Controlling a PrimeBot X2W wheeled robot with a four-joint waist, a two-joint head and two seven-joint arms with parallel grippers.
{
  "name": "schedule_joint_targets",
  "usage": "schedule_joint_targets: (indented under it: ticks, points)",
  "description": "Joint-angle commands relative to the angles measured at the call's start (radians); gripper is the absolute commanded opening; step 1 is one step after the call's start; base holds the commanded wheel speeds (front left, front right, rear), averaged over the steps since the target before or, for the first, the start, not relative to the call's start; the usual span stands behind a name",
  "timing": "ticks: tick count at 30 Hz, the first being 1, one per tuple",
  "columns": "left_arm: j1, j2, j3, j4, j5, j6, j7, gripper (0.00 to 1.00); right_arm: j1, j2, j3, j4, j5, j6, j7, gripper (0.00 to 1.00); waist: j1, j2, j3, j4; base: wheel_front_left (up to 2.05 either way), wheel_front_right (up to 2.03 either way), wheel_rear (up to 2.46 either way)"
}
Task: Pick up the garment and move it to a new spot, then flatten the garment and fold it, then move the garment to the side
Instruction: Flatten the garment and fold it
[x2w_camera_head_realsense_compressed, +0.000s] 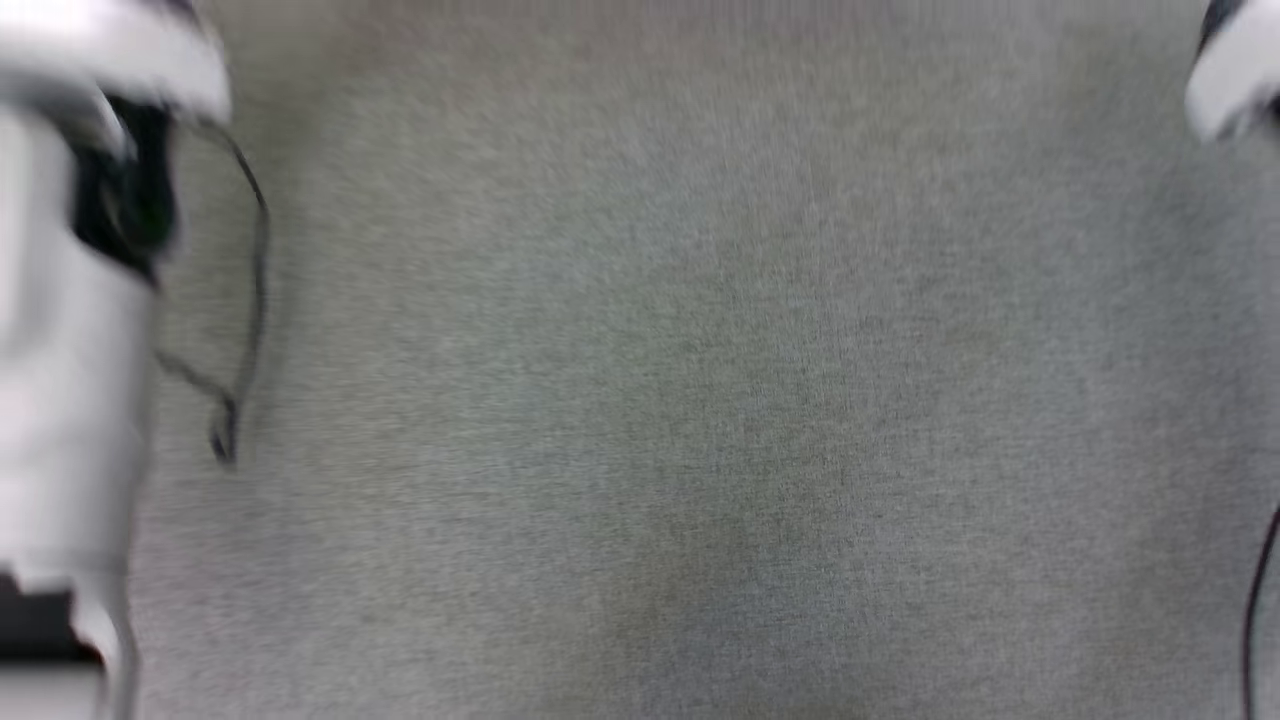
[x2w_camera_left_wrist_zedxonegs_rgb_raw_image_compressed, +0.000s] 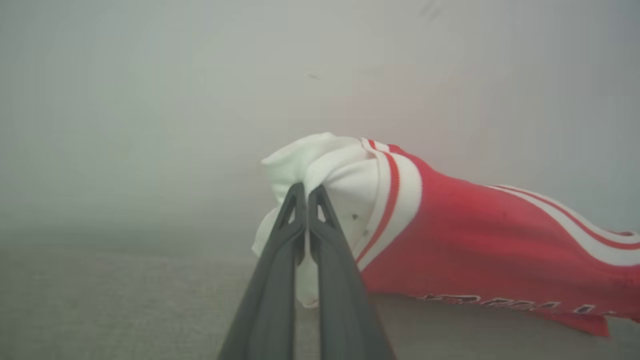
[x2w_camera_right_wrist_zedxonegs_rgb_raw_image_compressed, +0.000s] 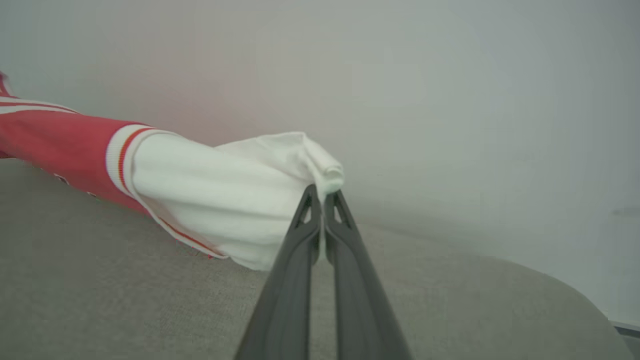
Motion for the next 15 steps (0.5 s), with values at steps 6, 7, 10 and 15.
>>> schedule_joint_targets:
  ticks: [6,7,10,15]
  points:
    - [0.338,-0.025,0.094,-0.165,0.027,0.019,-0.007,0.0,0.282,-0.032,-0.034,-0.05,0.063,-0.002,-0.018,0.0,0.0,0.0,-0.209,0.049,0.0,0.0,0.0]
    - [0.391,-0.028,0.104,-0.194,0.035,0.021,-0.007,0.0,0.33,-0.035,-0.046,-0.058,0.072,-0.002,-0.02,0.0,0.0,0.0,-0.232,0.053,0.0,0.0,0.0]
    - [0.548,-0.044,0.132,-0.261,0.046,0.034,-0.007,0.0,0.462,-0.028,-0.075,-0.097,0.096,-0.002,-0.021,0.0,0.0,0.0,-0.287,0.057,0.0,0.0,0.0]
    - [0.778,-0.06,0.142,-0.347,0.049,0.054,-0.007,0.0,0.699,0.001,-0.137,-0.165,0.109,-0.002,-0.005,0.0,0.0,0.0,-0.37,0.067,0.0,0.0,0.0]
